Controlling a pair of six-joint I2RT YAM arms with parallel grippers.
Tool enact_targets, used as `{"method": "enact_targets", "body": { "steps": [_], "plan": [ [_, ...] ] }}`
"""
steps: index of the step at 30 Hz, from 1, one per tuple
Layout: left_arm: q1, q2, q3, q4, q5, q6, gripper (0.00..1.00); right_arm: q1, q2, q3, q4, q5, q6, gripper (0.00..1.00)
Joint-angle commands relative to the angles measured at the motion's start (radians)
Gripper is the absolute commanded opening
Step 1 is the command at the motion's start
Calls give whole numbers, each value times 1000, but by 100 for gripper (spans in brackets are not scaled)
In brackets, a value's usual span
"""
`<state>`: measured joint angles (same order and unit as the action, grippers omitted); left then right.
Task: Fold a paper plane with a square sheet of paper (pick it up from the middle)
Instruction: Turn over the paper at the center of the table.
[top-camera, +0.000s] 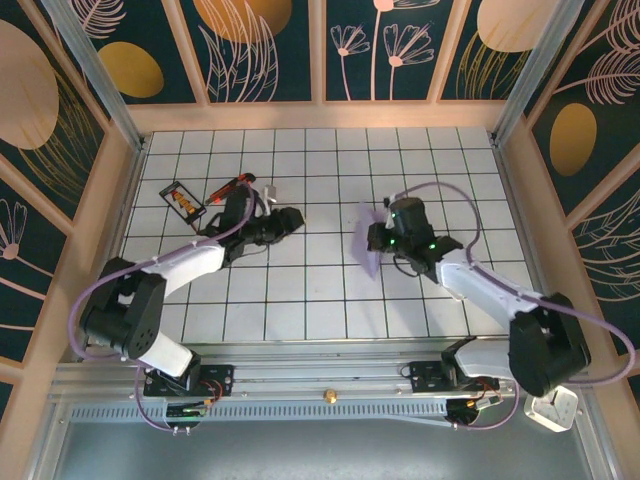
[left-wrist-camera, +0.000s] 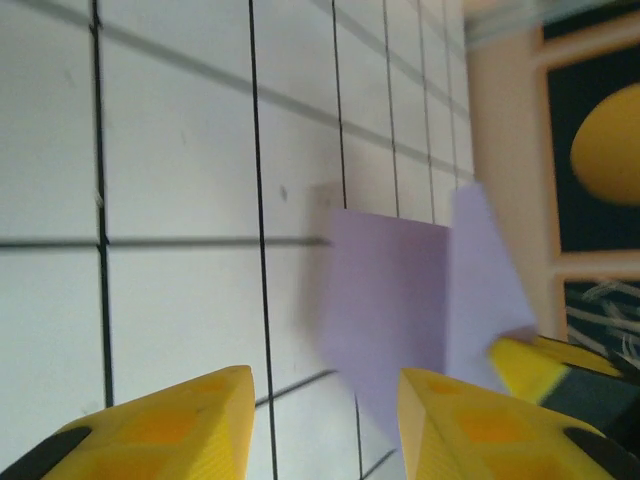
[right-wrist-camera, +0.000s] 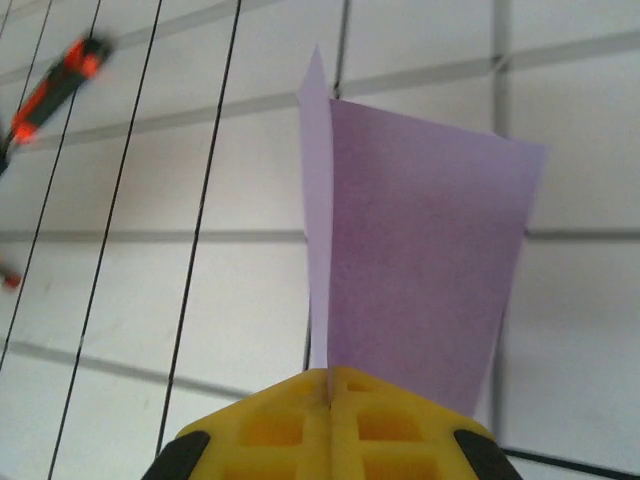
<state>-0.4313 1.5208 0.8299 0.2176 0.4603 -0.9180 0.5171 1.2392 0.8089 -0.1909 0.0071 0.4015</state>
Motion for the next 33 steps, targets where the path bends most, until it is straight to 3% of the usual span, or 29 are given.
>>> {"method": "enact_targets", "body": {
  "steps": [1,7,12,22,24,28,33],
  "plan": [
    [34,-38,31,-108,-73,74,44,18,-57,142,-313,365,-99,0],
    [65,-66,31,-164,-138,125,46,221,77,307,-562,799,-1,0],
    [88,-66,1,-169,-159,115,47,366,373,413,-755,917,238,0],
    [127,-90,-67,-196,-221,131,48,533,839,650,-699,764,325,1],
    [133,-95,-79,-206,-239,141,48,551,865,684,-665,726,313,10],
    [147,-108,-92,-224,-256,157,48,575,814,682,-541,632,271,25],
    [139,-130,-119,-175,-178,95,46,560,567,505,-325,467,227,28]
  ]
}}
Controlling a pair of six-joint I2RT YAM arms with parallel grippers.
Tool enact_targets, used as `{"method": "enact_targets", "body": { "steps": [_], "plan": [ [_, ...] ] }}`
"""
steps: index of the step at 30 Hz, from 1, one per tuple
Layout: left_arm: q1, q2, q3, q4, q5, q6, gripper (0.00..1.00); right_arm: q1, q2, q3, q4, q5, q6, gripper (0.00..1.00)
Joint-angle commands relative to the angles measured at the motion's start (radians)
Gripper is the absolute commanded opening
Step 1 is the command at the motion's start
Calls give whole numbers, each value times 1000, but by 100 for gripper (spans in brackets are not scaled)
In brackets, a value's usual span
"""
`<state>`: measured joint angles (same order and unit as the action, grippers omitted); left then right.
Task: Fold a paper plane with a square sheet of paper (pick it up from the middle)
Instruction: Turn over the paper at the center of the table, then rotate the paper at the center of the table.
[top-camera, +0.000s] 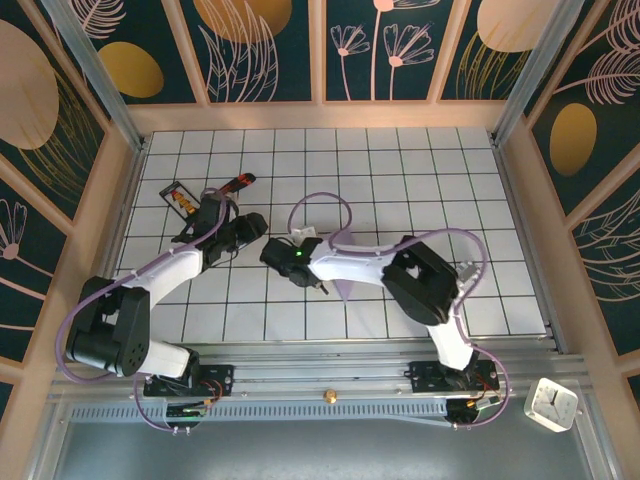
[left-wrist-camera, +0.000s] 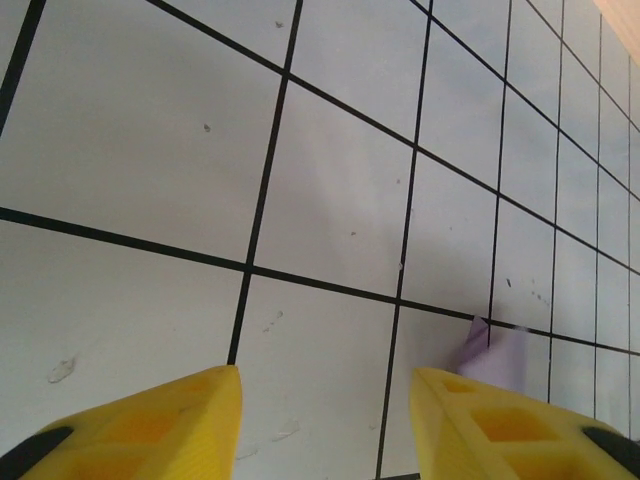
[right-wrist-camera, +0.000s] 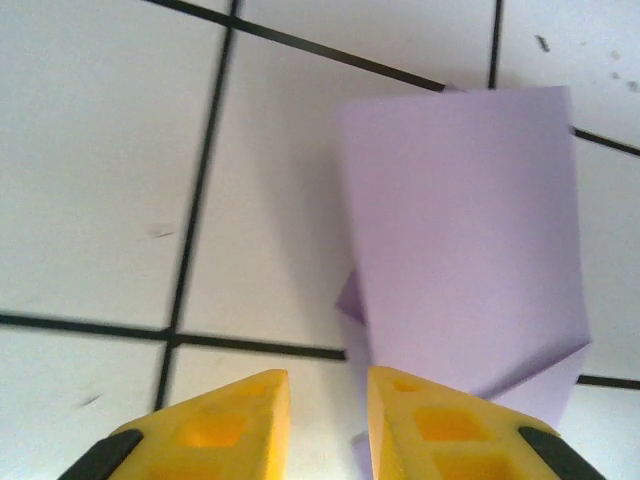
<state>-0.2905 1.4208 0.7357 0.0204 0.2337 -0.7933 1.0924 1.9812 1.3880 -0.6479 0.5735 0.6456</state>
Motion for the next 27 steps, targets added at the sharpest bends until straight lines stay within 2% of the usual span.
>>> {"method": "enact_targets", "body": {
  "steps": [1,4,7,9,11,15,20,27],
  "plan": [
    [-16,-34,-40,49,73,-55,45,-32,-237,-132,179,-148,-28,28],
    [-138,-35,-52,80,62,-104,43,-127,-460,-360,363,-370,-69,28],
    [-262,13,-70,170,88,-206,36,-292,-620,-567,498,-592,-75,28],
    [-337,73,-74,245,96,-270,30,-393,-675,-652,530,-683,-91,28],
    [-385,146,-30,281,122,-282,25,-439,-687,-695,555,-723,-111,26],
    [-394,302,70,269,165,-258,13,-451,-648,-758,622,-764,-75,18],
    [-382,443,181,188,187,-172,10,-406,-606,-845,740,-788,13,12],
    [-334,552,293,119,202,-79,9,-317,-505,-832,749,-721,124,3]
  ]
}}
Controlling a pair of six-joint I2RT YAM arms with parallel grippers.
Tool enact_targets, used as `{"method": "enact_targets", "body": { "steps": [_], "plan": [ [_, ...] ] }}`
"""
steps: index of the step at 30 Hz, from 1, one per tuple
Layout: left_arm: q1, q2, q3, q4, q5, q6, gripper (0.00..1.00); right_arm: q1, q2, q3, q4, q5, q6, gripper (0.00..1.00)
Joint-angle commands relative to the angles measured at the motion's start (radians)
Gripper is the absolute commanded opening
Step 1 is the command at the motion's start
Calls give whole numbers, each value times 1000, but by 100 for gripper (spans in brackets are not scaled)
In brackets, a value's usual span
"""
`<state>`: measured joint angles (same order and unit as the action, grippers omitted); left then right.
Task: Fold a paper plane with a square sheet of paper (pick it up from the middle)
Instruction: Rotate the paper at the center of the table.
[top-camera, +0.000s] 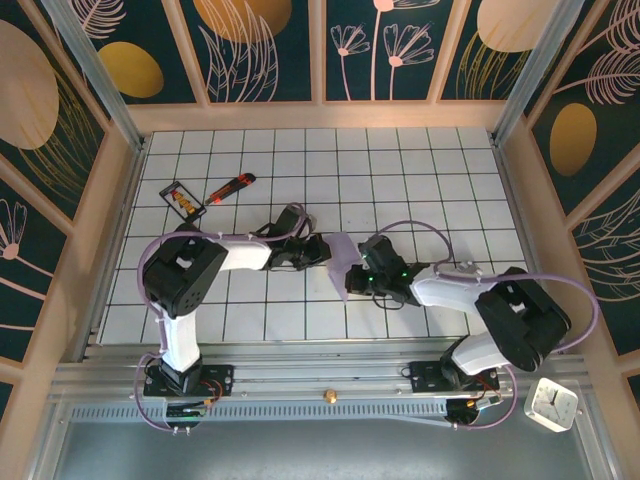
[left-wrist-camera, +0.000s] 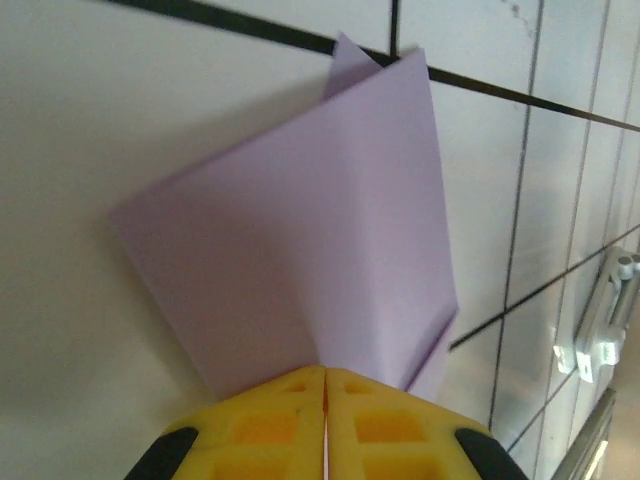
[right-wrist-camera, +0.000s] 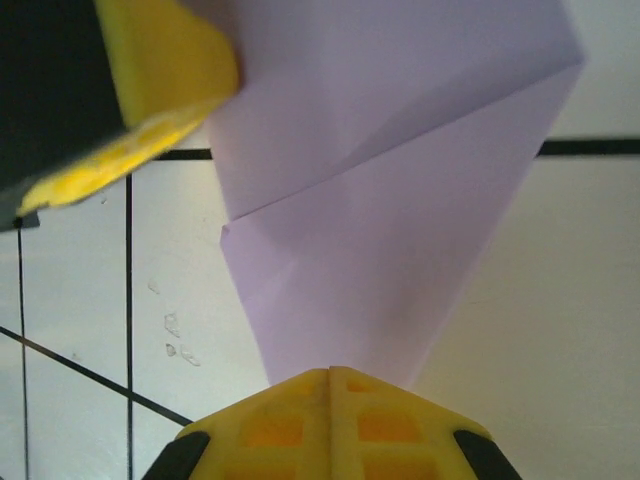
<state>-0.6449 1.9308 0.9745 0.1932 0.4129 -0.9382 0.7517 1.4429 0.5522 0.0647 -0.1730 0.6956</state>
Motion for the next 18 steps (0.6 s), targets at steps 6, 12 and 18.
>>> {"method": "enact_targets", "body": {
  "steps": [6,12,18],
  "plan": [
    [44,143,176,-114,75,148,13,99,108,45,71,62,172,2],
    [60,216,291,-184,111,211,20,129,213,119,201,13,207,3],
    [79,88,295,-188,54,257,37,101,114,140,205,-7,121,10]
  ]
}}
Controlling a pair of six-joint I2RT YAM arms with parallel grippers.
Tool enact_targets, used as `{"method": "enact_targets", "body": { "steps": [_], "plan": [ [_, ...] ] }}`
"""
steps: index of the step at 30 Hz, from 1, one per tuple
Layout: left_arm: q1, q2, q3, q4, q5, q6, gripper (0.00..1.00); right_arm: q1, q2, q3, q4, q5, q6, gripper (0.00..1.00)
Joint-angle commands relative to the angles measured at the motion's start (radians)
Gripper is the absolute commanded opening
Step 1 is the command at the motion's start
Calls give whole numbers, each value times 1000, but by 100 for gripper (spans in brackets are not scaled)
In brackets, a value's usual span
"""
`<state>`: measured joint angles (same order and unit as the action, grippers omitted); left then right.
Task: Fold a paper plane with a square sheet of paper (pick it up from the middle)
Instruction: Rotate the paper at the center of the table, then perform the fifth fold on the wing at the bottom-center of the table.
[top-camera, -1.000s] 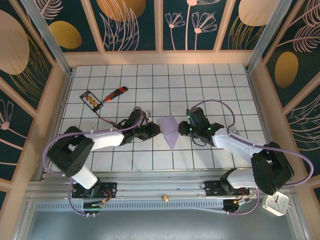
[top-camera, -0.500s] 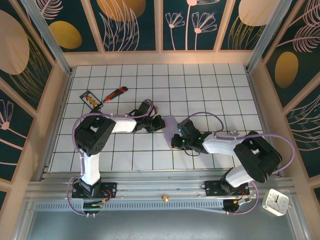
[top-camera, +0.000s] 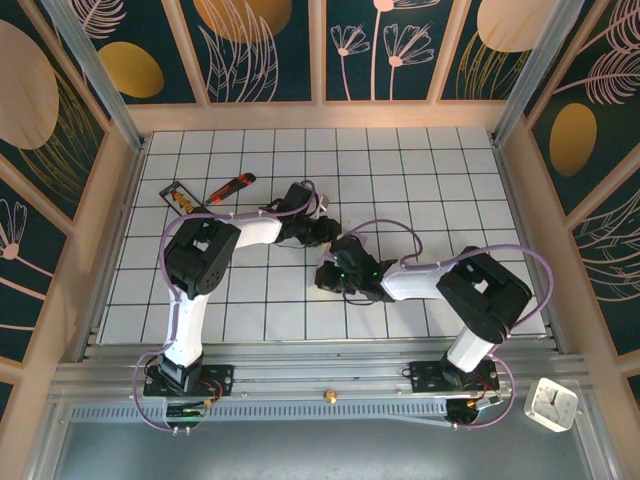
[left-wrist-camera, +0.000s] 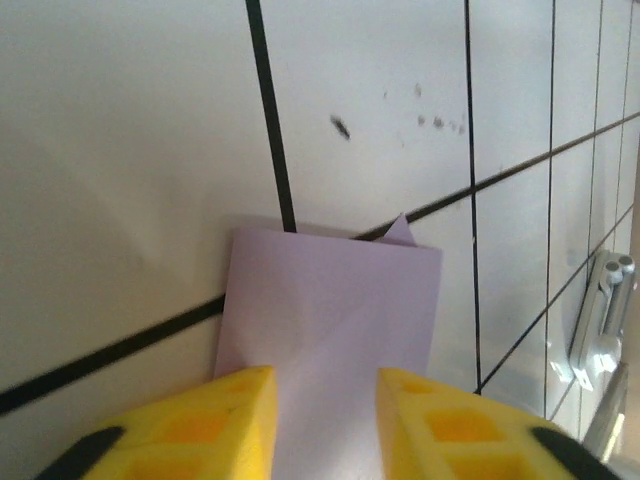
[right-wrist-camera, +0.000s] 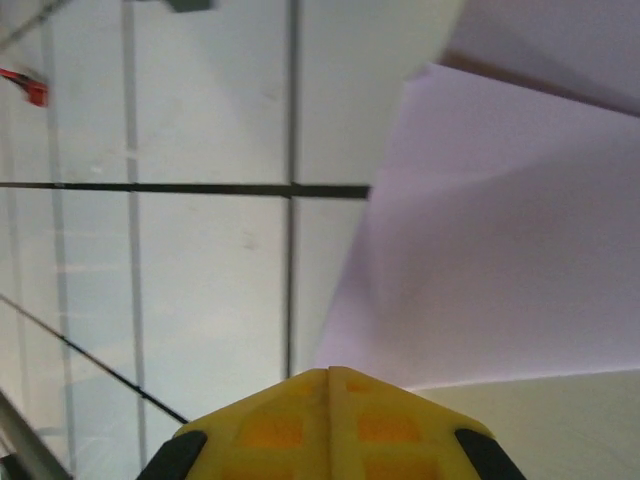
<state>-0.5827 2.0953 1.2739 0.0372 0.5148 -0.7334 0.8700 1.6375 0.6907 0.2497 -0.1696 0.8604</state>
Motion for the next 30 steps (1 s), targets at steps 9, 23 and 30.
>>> {"method": "enact_targets", "body": {
  "steps": [9,23,30],
  "plan": [
    [-18,-422,-406,106,-93,-70,22,-294,-376,-204,-136,-93,-101,29],
    [-39,-178,-324,133,-27,-58,0,-339,-199,-174,8,-117,-9,42],
    [-38,-168,-390,181,-17,-84,0,-329,-112,-146,58,-138,-14,42]
  ]
}}
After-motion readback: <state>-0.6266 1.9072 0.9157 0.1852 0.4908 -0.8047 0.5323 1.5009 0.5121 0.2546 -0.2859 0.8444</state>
